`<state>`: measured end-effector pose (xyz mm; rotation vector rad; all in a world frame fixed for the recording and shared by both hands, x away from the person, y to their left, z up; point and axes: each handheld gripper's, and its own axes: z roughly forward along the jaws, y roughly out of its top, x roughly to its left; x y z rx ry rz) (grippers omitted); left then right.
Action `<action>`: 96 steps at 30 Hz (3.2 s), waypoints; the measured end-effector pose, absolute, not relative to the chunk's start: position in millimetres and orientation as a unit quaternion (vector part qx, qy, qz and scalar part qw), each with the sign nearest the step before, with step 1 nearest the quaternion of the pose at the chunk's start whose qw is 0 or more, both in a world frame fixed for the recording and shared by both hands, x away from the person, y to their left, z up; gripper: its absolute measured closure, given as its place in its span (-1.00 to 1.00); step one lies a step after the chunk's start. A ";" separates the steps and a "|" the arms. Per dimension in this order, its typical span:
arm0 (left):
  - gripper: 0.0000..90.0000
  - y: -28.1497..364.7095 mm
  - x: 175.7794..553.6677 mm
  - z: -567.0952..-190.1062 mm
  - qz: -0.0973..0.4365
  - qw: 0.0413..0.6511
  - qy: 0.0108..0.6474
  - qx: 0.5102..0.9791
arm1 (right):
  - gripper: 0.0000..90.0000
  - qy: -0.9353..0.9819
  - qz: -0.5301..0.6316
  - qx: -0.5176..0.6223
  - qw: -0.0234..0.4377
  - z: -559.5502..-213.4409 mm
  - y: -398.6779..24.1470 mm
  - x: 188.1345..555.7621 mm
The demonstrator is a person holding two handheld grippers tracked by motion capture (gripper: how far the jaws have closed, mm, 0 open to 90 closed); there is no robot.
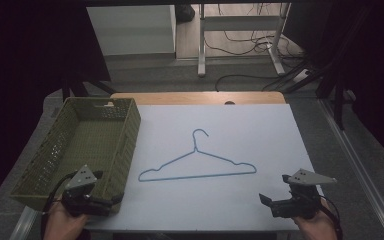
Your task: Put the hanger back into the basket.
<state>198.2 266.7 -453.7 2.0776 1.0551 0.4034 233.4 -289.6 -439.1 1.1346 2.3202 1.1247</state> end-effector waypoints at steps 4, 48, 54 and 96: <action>-0.99 269.1 199.2 -455.5 0.148 0.389 0.413 0.810 | -1.00 0.811 0.396 0.403 0.153 -441.9 -291.1 234.7; -0.98 274.7 201.2 -460.5 0.142 0.389 0.407 0.814 | -1.00 0.829 0.368 0.396 0.143 -435.2 -275.9 258.5; -0.98 275.2 201.4 -459.3 0.145 0.386 0.408 0.815 | -1.00 0.836 0.354 0.391 0.153 -430.3 -269.6 266.9; -0.99 277.0 202.3 -458.6 0.144 0.389 0.404 0.815 | -1.00 0.893 0.270 0.339 0.123 -435.2 -224.6 351.5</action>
